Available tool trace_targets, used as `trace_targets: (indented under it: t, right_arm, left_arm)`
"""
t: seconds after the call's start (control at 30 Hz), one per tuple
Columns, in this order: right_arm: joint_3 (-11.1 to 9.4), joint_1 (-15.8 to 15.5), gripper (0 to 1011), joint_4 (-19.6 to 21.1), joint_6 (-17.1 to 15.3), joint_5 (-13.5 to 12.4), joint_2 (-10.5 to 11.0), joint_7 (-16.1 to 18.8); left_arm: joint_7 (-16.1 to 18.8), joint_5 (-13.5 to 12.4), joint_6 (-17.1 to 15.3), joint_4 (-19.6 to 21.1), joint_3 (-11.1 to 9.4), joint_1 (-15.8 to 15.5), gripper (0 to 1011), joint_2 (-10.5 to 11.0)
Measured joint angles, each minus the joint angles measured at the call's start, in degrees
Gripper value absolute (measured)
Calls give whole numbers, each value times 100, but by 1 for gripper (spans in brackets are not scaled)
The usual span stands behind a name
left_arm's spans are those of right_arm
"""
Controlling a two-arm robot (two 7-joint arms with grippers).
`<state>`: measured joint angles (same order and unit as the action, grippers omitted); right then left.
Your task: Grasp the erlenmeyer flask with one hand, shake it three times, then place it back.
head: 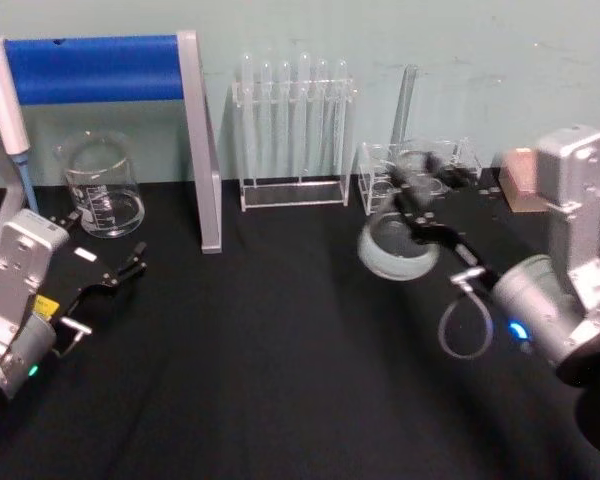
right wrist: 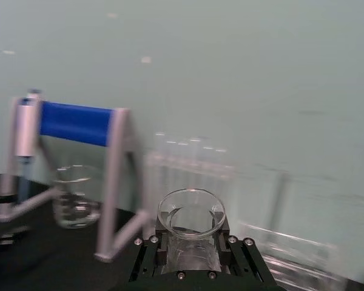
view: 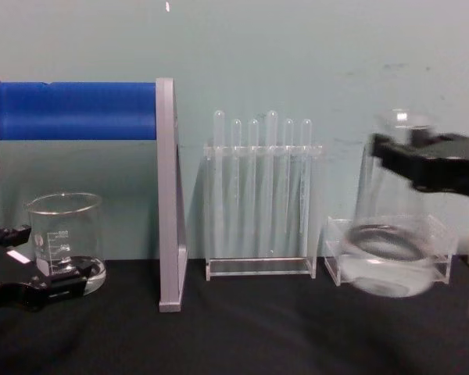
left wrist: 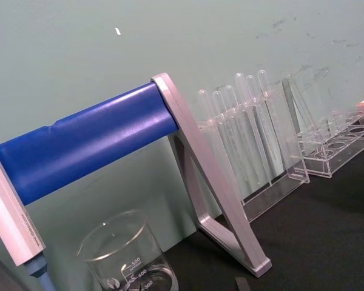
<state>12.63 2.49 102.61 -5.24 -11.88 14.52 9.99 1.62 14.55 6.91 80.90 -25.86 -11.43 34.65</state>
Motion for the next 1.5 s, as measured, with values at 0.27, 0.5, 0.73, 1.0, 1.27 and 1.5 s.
trace_targets:
  t: [0.27,0.5,0.73,1.0,1.27,1.5]
  right_arm:
    - [-572,-506,449,377,-31,130,-7,-421]
    - [-788,-685,449,492,-28,169,-80,-479]
    - [-697,-552,449,393,-24,168,-135,-184]
    - [-227,-130,449,49,-5,50,-117,367]
    - [301,306,449,-310,66,-125,-85,852]
    - [555,578,449,-554,111,-244,-54,1028]
  left_arm:
    - [0,0,0,0,0,0,1001,0]
    - [0,0,0,0,0,0,1001,0]
    - [0,0,0,0,0,0,1001,0]
    - [0,0,0,0,0,0,1001,0]
    - [0,0,0,0,0,0,1001,0]
    - [0,0,0,0,0,0,1001,0]
